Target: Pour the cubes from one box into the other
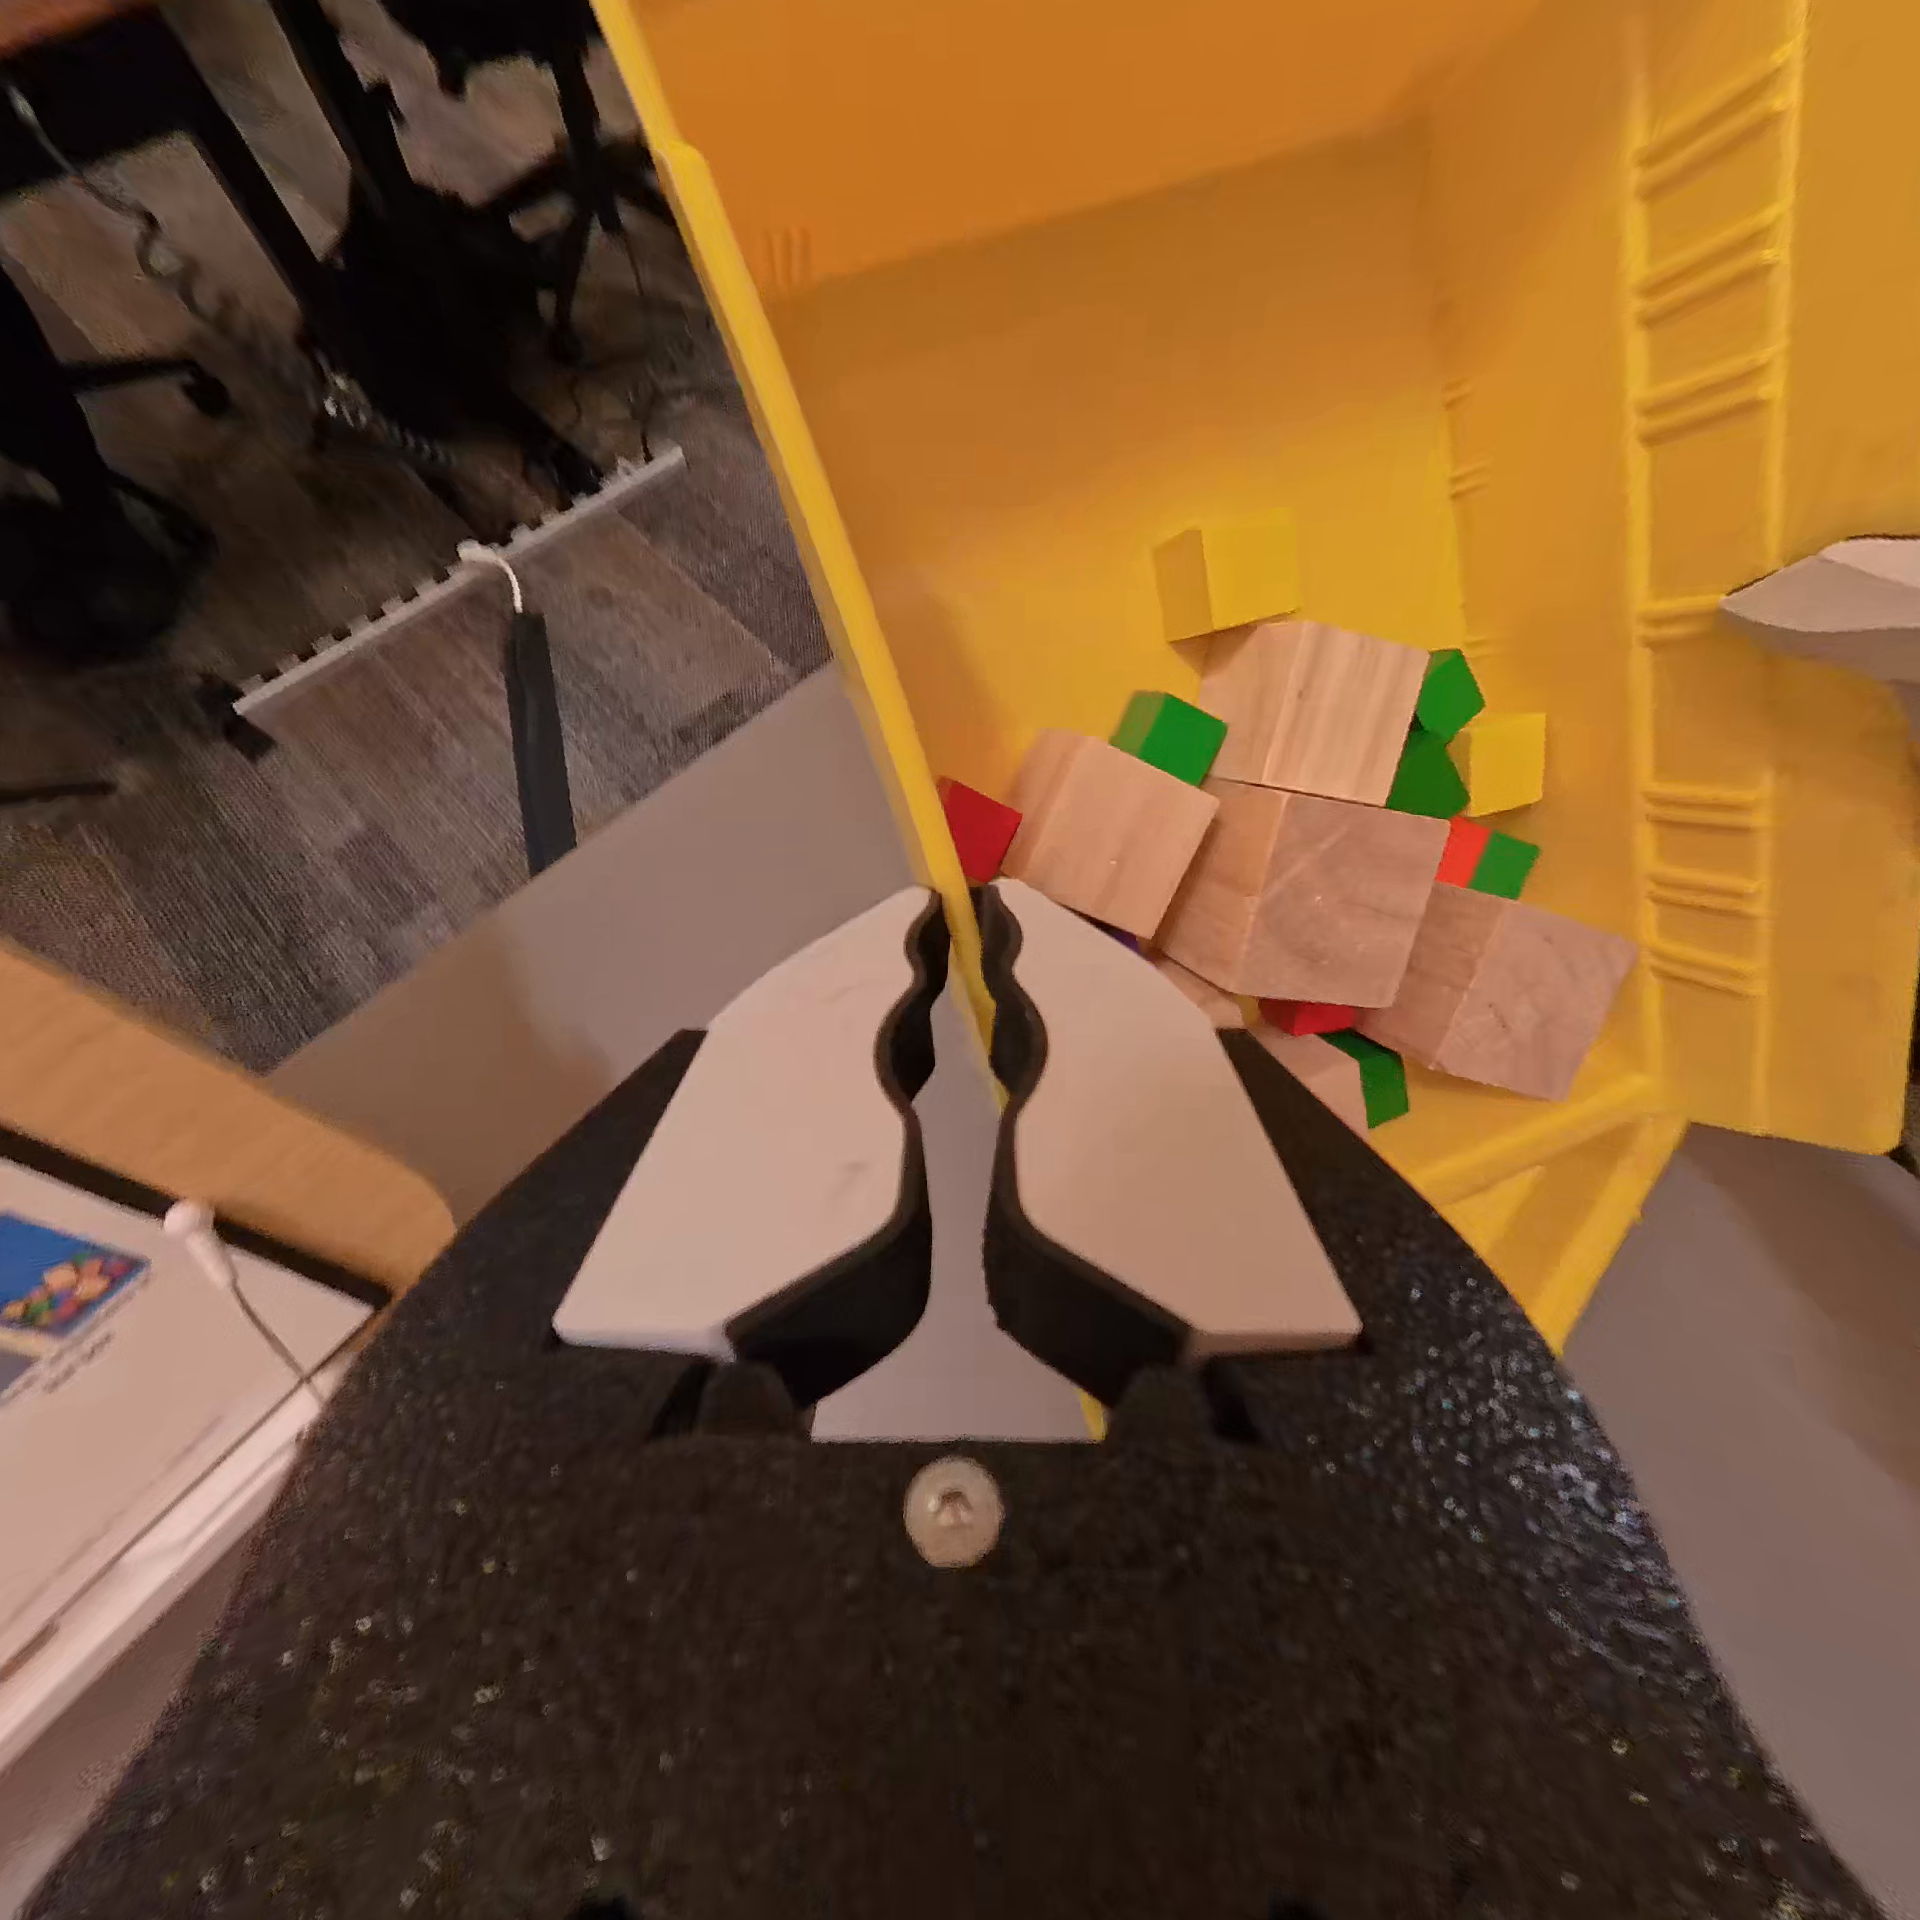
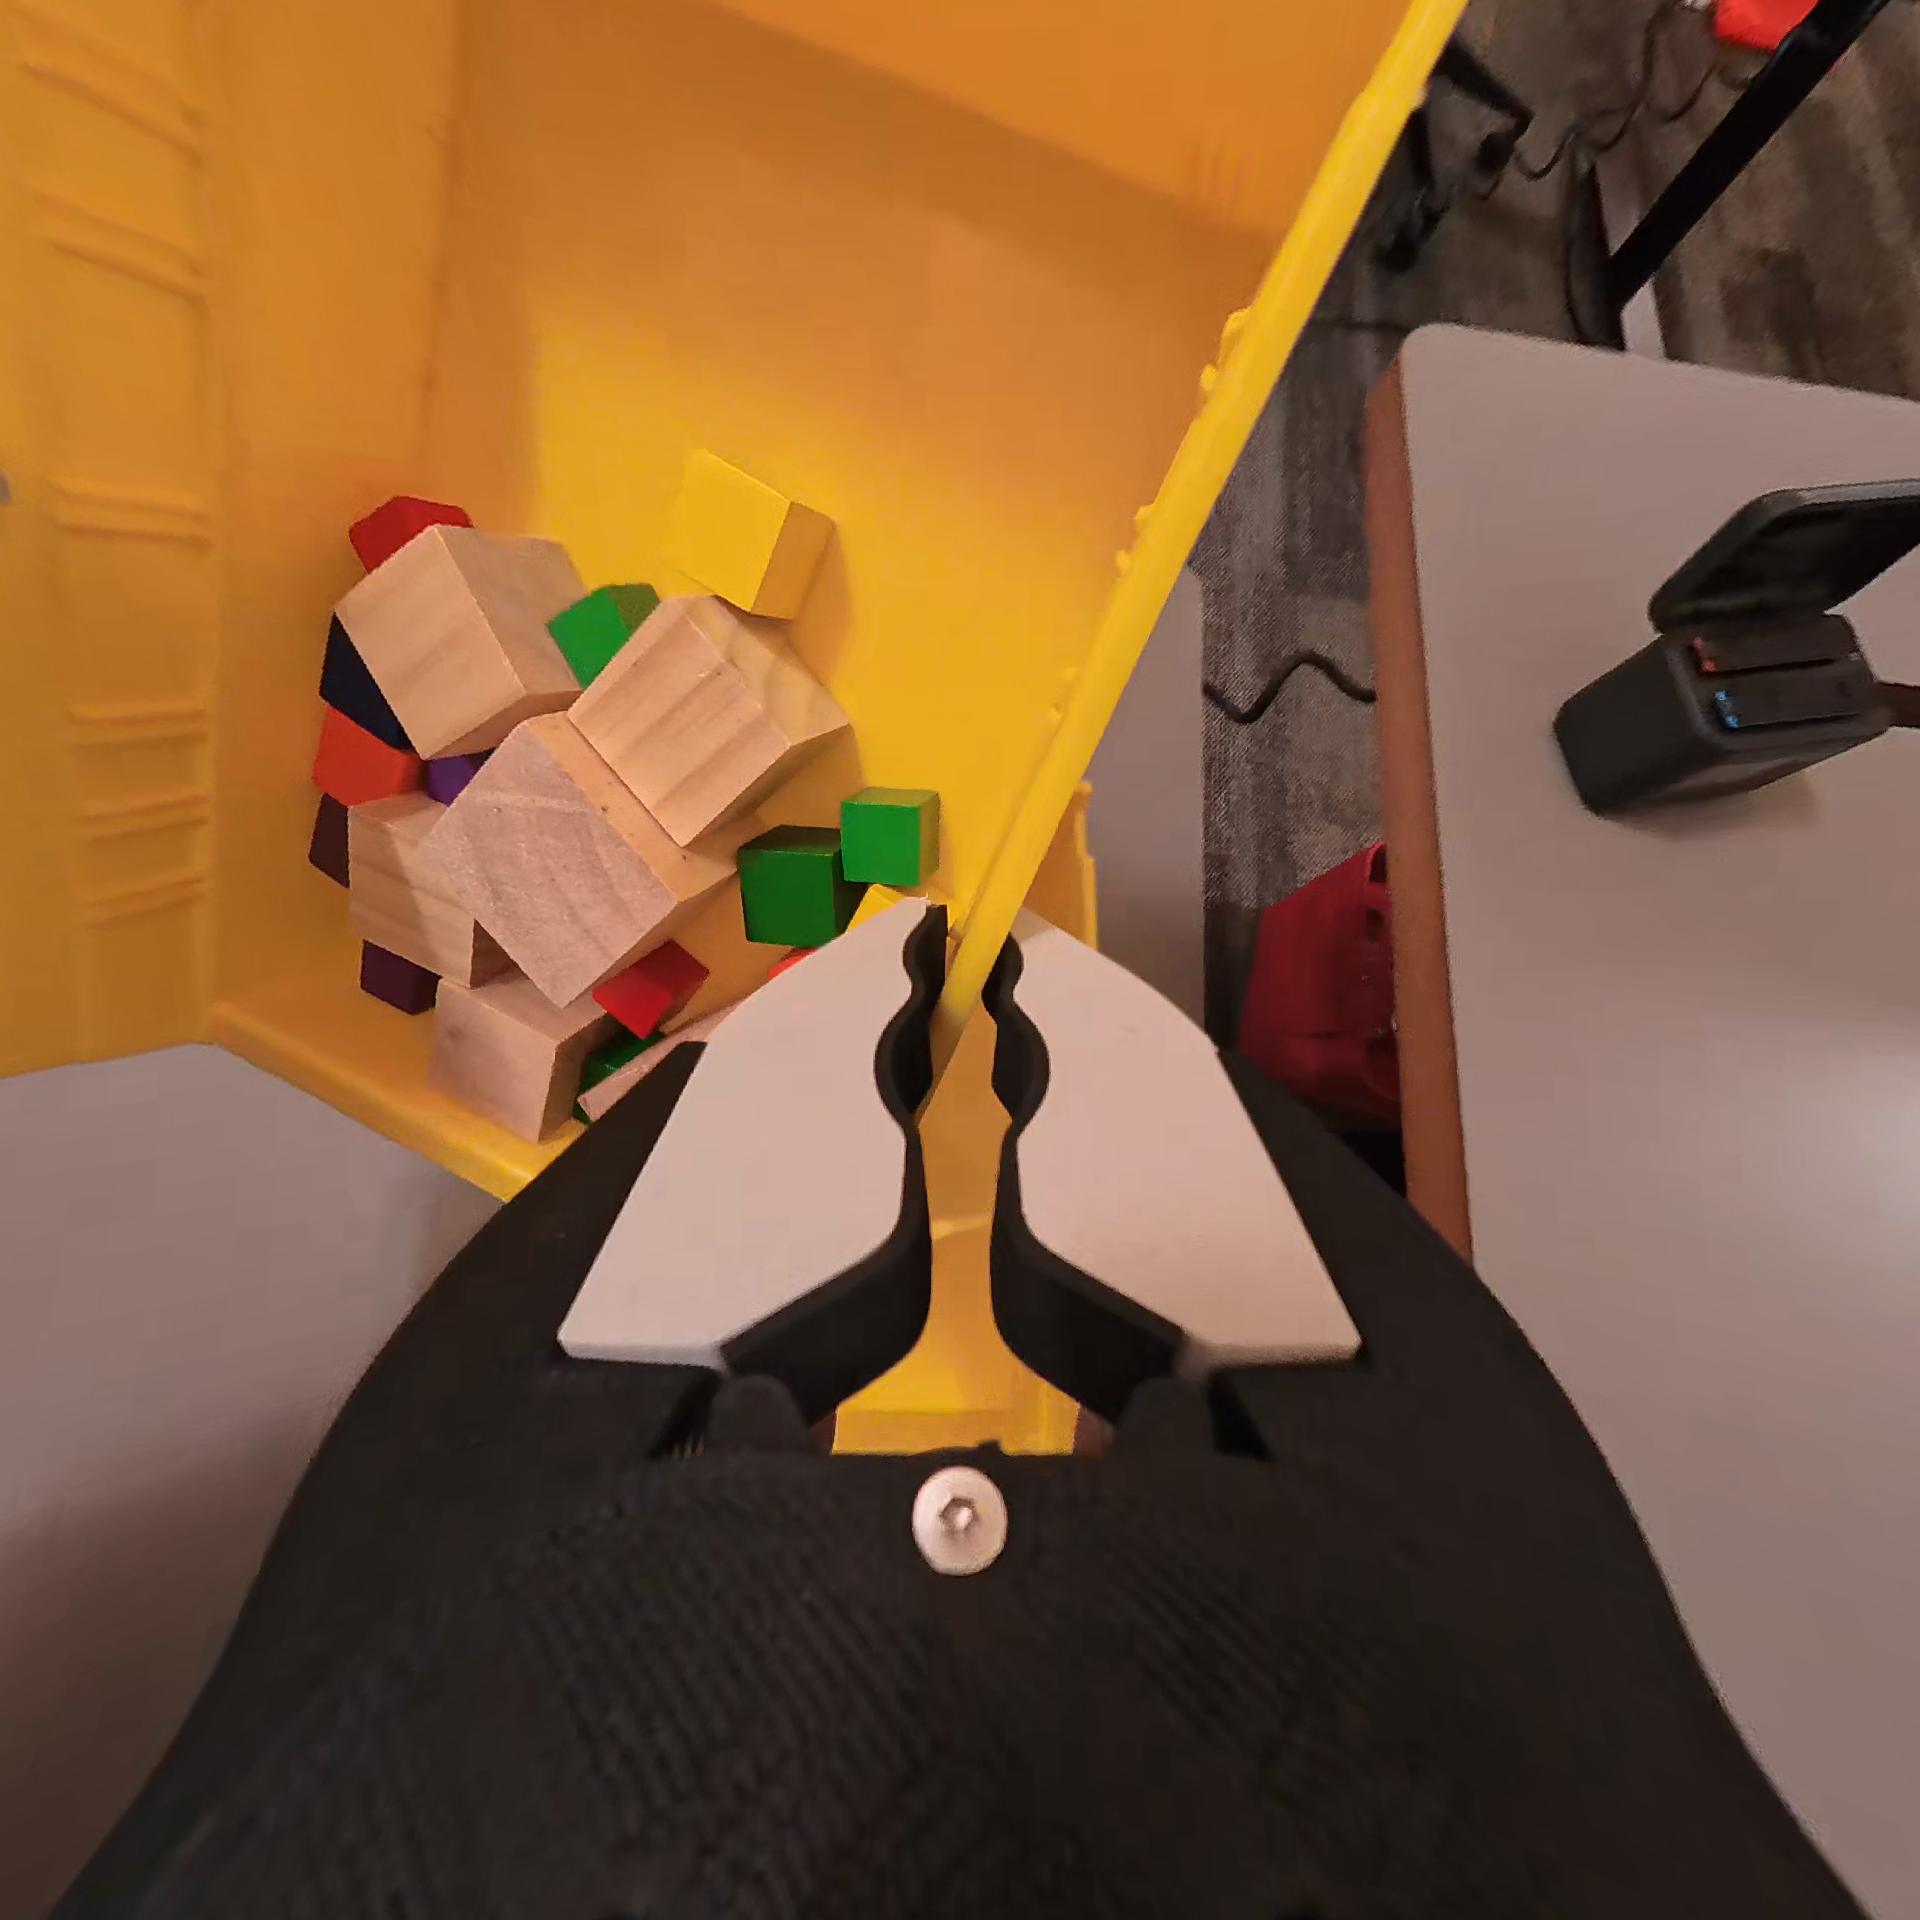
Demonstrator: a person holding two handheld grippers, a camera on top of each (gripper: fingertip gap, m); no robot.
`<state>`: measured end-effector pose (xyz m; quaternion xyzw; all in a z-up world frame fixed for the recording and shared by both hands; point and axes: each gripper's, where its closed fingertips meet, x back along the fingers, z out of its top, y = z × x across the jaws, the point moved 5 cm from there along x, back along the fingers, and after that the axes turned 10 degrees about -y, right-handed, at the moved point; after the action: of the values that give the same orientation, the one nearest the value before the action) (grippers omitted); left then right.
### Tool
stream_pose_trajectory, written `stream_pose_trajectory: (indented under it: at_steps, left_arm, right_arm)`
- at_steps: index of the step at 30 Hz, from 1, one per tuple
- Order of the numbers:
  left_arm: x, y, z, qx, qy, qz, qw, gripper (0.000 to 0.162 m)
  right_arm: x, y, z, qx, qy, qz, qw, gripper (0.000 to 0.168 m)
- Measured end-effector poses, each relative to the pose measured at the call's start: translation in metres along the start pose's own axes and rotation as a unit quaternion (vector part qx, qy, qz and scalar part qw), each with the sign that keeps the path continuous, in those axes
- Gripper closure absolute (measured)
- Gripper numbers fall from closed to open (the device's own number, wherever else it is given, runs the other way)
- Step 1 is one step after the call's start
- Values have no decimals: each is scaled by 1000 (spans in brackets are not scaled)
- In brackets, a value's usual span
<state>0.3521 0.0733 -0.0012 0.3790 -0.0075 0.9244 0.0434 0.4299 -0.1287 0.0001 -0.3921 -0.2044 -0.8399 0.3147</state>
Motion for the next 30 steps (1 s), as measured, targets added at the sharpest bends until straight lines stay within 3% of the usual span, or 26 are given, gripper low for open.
stream_pose_trajectory:
  at_steps: [1,10,20,30]
  left_arm:
    - [-4,2,4,-3,17,2,1000,157]
    - [-33,22,19,-45,112,-4,993,157]
    - [-44,35,32,-57,221,-12,974,157]
    - [-43,42,40,-54,340,-61,937,155]
  right_arm:
    - [-2,4,-1,-3,12,-6,1000,161]
    - [-16,41,-9,-53,119,-19,991,162]
    - [-22,59,-16,-104,258,-16,961,163]
    - [-7,72,-14,-139,402,4,905,161]
